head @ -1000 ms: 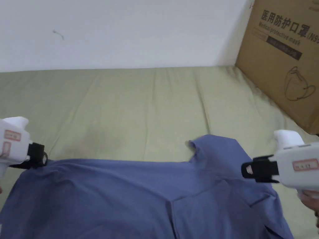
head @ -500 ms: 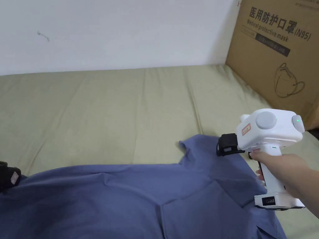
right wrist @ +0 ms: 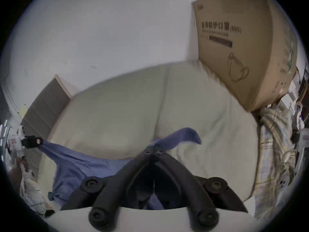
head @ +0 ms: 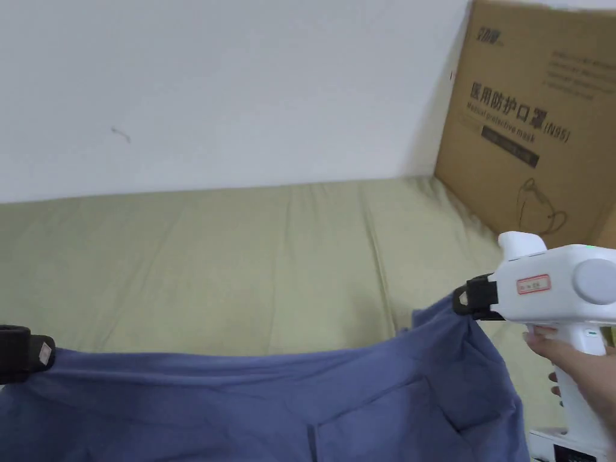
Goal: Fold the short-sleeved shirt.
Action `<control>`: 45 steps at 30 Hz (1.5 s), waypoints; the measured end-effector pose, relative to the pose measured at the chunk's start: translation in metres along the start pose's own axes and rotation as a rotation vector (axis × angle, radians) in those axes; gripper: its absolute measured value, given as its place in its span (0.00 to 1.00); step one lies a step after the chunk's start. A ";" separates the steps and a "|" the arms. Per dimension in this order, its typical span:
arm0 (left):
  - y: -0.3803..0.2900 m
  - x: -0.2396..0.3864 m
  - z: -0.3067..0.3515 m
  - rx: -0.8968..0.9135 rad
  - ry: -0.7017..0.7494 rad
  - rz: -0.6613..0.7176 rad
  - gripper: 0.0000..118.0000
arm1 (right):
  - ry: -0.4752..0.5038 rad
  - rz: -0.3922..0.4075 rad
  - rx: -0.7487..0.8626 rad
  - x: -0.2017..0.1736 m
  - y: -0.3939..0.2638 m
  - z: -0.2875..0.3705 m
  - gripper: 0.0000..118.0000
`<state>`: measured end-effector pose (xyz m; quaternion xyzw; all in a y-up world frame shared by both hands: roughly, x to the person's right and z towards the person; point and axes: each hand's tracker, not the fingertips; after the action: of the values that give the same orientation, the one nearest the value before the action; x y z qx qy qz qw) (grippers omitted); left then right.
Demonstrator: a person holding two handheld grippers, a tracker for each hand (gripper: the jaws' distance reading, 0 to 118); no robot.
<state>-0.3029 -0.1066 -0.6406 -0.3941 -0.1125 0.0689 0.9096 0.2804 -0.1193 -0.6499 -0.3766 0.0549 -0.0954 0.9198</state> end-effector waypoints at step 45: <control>0.275 0.041 0.140 0.651 0.156 -0.135 0.02 | -0.144 0.242 0.664 -0.125 0.320 0.198 0.00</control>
<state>-0.3092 0.1880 -0.7429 -0.0788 -0.0406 0.0103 0.9960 0.2355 0.2657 -0.7305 -0.0537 0.0004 0.0285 0.9982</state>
